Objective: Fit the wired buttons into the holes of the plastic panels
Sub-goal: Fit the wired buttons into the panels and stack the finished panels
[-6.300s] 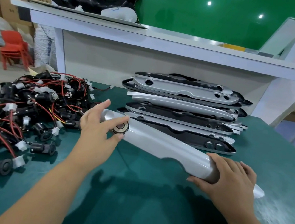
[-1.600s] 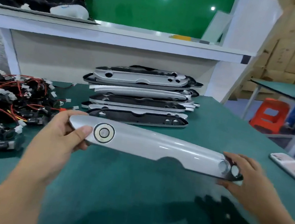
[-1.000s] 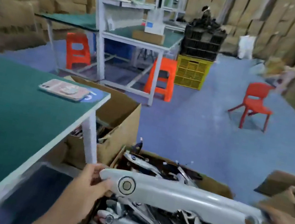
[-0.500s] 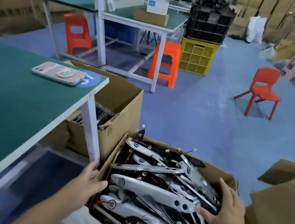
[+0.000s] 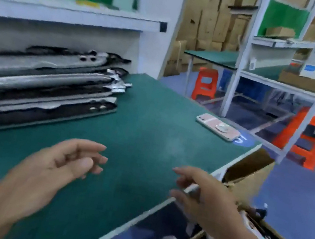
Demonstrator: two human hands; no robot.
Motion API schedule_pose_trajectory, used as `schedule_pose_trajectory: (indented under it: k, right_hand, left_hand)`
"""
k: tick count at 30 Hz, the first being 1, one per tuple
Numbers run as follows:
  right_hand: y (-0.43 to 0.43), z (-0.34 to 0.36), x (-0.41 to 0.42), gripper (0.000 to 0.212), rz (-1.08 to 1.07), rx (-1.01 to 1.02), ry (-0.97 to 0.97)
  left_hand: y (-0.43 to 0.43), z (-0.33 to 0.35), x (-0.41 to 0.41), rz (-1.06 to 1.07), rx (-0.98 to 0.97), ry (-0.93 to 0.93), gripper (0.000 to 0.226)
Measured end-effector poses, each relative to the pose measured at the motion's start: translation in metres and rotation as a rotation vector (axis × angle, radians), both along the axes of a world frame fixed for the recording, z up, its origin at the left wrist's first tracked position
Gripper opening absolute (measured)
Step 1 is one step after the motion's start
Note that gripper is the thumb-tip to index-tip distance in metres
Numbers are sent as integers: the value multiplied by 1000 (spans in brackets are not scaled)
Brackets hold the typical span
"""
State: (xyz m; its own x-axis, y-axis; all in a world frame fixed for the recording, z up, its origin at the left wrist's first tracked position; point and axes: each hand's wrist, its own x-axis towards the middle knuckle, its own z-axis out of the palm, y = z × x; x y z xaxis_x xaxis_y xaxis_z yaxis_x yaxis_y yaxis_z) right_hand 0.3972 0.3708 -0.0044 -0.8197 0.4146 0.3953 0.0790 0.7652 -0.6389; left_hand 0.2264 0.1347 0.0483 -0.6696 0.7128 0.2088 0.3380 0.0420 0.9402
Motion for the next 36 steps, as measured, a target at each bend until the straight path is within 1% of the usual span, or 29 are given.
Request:
schedule_pose_trajectory:
  k: [3,5,8,10,11,13,15,17,19,22,25,27,29,30,32,34,35,36]
  right_hand:
    - [-34,13,-90,30,243,136,-43]
    - [-56,7,-146,28,326,192,-60]
    - [-90,-7,-216,37,335,248,-79]
    - [-107,-10,-254,40,263,291,-60]
    - [-113,-11,-270,40,211,328,-25]
    - [-117,-12,-297,38,97,412,-7]
    - [-115,-16,-319,39,4,499,-85]
    - [-111,-19,-340,40,-58,541,-135]
    - [-110,-20,-353,36,-72,555,-198]
    - [-109,-20,-363,21,-71,571,-245]
    - [-106,-16,-360,19,14,567,-242]
    - [-106,-5,-350,21,127,506,-269]
    - [-104,10,-332,21,222,444,-244]
    - [-100,18,-322,20,252,398,-237]
    - [-94,31,-297,14,292,262,-242]
    - [-90,38,-274,9,336,208,-248]
    - [-89,40,-264,10,375,191,-265]
    - [-90,39,-256,12,417,169,-292]
  left_hand:
    - [-69,-8,-42,340,-31,51,25]
    - [-113,-21,-65,566,-54,62,24]
    - [-161,-43,-89,880,-92,69,20]
    - [-177,-51,-99,1070,-154,99,19]
    - [-180,-53,-103,1123,-166,109,20]
    - [-178,-53,-109,1146,-184,115,21]
    - [-172,-54,-111,1139,-194,100,21]
    - [-167,-55,-112,1097,-199,78,21]
    - [-163,-58,-111,1043,-220,83,22]
    - [-161,-63,-111,1008,-250,109,22]
    - [-164,-63,-114,1034,-240,133,25]
    - [-166,-61,-114,1059,-225,137,28]
    - [-168,-60,-114,1093,-197,148,32]
    - [-169,-60,-114,1116,-180,148,38]
    - [-171,-58,-113,1142,-133,89,57]
    - [-171,-55,-112,1090,3,6,72]
    - [-170,-53,-110,1034,94,-35,73]
    - [-169,-51,-108,966,174,-73,68]
